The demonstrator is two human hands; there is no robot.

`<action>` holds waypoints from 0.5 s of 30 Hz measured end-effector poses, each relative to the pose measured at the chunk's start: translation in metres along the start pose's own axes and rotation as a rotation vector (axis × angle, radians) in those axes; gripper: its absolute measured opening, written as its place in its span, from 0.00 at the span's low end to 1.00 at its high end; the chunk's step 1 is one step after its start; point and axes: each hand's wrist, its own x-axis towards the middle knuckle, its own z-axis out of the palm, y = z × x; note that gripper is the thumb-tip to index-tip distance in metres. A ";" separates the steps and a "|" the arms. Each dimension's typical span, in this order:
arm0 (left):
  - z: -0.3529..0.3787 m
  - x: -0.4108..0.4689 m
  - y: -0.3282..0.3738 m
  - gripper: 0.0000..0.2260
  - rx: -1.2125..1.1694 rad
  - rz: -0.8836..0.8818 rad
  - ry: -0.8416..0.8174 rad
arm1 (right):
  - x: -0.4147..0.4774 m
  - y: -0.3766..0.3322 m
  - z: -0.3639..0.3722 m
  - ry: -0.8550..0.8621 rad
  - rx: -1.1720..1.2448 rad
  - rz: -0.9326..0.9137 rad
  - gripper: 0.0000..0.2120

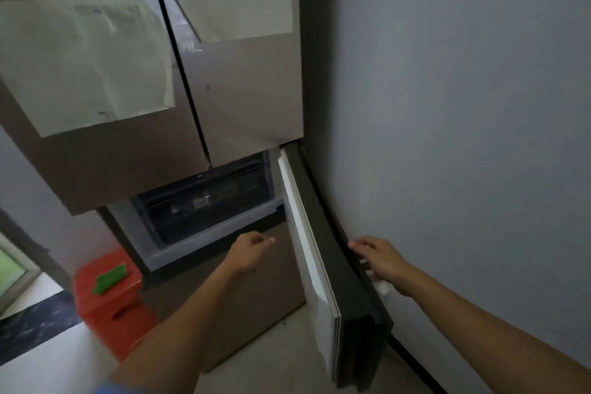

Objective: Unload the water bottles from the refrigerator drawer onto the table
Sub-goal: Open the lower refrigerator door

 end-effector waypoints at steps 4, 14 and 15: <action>0.054 0.021 0.031 0.26 0.147 0.258 -0.010 | -0.014 0.037 -0.058 0.120 0.131 0.104 0.14; 0.169 0.073 0.120 0.34 0.662 0.493 0.049 | -0.019 0.116 -0.167 0.373 0.567 0.274 0.16; 0.179 0.078 0.126 0.34 0.657 0.476 0.063 | -0.013 0.119 -0.175 0.410 0.574 0.266 0.16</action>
